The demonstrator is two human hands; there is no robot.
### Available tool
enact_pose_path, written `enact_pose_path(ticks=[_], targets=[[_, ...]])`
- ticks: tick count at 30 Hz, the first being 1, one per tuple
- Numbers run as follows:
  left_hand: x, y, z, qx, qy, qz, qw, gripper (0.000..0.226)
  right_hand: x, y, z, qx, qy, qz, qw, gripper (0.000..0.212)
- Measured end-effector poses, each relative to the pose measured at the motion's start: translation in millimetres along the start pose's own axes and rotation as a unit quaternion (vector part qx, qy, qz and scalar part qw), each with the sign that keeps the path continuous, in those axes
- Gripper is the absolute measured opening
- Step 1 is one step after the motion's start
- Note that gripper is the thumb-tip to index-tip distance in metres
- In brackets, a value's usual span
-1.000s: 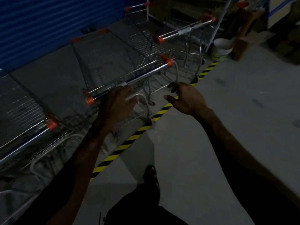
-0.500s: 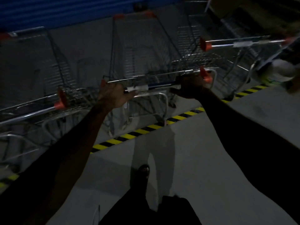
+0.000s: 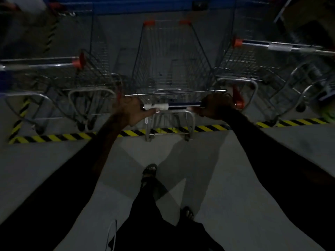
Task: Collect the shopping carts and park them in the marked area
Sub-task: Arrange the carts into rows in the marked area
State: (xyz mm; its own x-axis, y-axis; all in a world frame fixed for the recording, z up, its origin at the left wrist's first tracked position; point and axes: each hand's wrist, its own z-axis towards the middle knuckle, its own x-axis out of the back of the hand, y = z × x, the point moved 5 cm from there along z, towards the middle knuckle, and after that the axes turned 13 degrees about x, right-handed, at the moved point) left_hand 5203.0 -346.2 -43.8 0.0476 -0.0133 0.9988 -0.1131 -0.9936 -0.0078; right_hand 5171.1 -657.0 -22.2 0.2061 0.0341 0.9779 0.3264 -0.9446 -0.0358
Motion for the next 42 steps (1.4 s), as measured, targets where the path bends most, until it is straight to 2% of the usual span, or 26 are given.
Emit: enact_pose_path(ticks=[2, 4, 8, 12, 14, 17, 19, 21, 23, 25, 27, 30, 32, 34, 37, 42], targets=[[-0.4, 17.2, -44.5, 0.0, -0.005, 0.008, 1.0, 0.102, -12.9, 4.0, -30.3, 0.025, -0.005, -0.033, 0.999, 0.118], [-8.5, 27.3, -80.3, 0.019, -0.048, 0.03, 0.998, 0.109, -25.8, 5.6, -59.6, 0.051, -0.002, -0.07, 0.996, 0.118], [-11.3, 31.9, -144.8, 0.038, -0.07, 0.047, 0.996, 0.1, -33.6, -15.7, -117.6, 0.09, 0.042, -0.069, 0.993, 0.111], [5.6, 28.9, -198.9, 0.007, -0.033, 0.012, 0.999, 0.079, -41.4, -37.6, -166.3, 0.068, 0.046, 0.039, 0.996, 0.093], [6.5, 26.1, -216.3, 0.007, -0.041, 0.024, 0.999, 0.083, -45.9, -46.0, -185.1, 0.048, 0.043, 0.062, 0.996, 0.09], [-8.2, 18.6, -240.5, 0.017, -0.027, 0.041, 0.999, 0.093, -59.9, -59.0, -214.2, 0.05, 0.027, 0.026, 0.998, 0.086], [-12.8, 17.5, -258.1, -0.009, 0.026, 0.026, 0.999, 0.093, -66.6, -66.7, -227.4, 0.069, 0.017, -0.028, 0.997, 0.091], [-12.3, 16.9, -266.3, -0.034, 0.069, -0.004, 0.997, 0.09, -69.6, -71.6, -232.5, 0.071, 0.046, -0.035, 0.996, 0.092], [-11.5, 15.2, -258.5, -0.038, 0.078, -0.006, 0.996, 0.09, -66.6, -72.2, -225.9, 0.063, 0.051, -0.05, 0.995, 0.093], [-11.2, 12.3, -240.2, -0.044, 0.086, 0.009, 0.995, 0.088, -60.3, -68.4, -209.9, 0.067, 0.024, -0.044, 0.996, 0.096], [-12.0, 8.6, -216.8, -0.054, 0.089, 0.013, 0.995, 0.086, -53.3, -63.5, -187.3, 0.076, 0.006, -0.016, 0.997, 0.086], [-12.0, -3.6, -176.3, -0.067, 0.092, 0.012, 0.993, 0.083, -43.4, -54.9, -146.8, 0.056, 0.022, 0.009, 0.998, 0.073], [-8.8, -11.2, -150.4, -0.062, 0.079, 0.033, 0.994, 0.088, -46.1, -49.2, -116.1, 0.061, 0.031, -0.014, 0.998, 0.083], [-5.6, -19.6, -119.4, -0.055, 0.083, 0.032, 0.995, 0.08, -46.6, -41.3, -80.8, 0.054, 0.03, -0.017, 0.998, 0.092], [-5.8, -32.6, -61.6, -0.006, 0.017, 0.042, 0.999, 0.093, -30.0, -32.8, -27.0, 0.043, 0.011, -0.016, 0.999, 0.096], [3.9, -48.8, 25.4, -0.006, -0.02, 0.024, 1.0, 0.087, -0.8, -13.5, 59.4, 0.021, -0.012, -0.019, 1.0, 0.11]])
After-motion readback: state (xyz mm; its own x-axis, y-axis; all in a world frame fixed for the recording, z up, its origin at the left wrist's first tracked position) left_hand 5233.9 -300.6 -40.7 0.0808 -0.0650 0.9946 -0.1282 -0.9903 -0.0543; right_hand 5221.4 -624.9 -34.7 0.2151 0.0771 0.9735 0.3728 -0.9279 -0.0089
